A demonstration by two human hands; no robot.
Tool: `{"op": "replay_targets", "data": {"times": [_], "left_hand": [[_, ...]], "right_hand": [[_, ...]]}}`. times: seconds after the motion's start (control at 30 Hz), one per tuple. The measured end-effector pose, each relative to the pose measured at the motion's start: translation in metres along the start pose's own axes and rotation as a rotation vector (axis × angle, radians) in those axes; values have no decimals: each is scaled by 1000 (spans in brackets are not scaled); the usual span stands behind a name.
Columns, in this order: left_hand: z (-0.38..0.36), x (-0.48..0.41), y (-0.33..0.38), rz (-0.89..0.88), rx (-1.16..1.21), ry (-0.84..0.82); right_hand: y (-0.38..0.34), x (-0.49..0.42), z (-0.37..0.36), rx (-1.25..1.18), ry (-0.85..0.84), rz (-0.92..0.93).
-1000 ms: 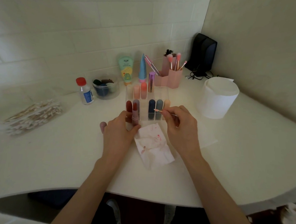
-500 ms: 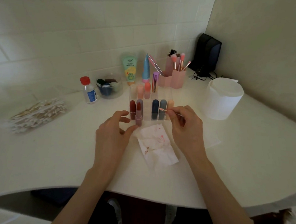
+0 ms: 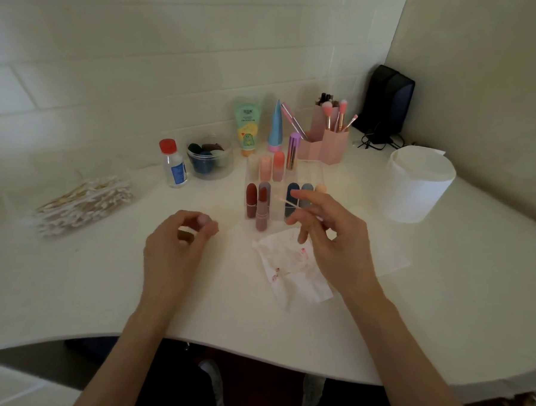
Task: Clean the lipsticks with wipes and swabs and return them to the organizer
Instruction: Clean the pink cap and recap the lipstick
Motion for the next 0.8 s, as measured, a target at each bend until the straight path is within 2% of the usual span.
{"op": "replay_targets", "data": {"times": [0.07, 0.1, 0.2, 0.37, 0.8], "left_hand": [[-5, 1, 7, 151, 429, -64], [-7, 3, 11, 188, 543, -109], [-15, 8, 16, 207, 666, -229], [-19, 8, 11, 289, 698, -276], [-24, 15, 8, 252, 639, -341]], "right_hand": [[-3, 1, -2, -20, -42, 9], [-4, 1, -3, -32, -63, 18], [-8, 3, -7, -24, -119, 53], [-12, 7, -13, 87, -124, 129], [-13, 10, -20, 352, -27, 212]]}}
Point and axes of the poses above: each hand's wrist, its own x-axis away from the middle knuckle, its own z-axis out of the back of the hand, y = z × x, the point moved 4 cm from there along -x, towards the middle knuckle, and after that the axes turned 14 degrees about x, right-handed, at the moved point
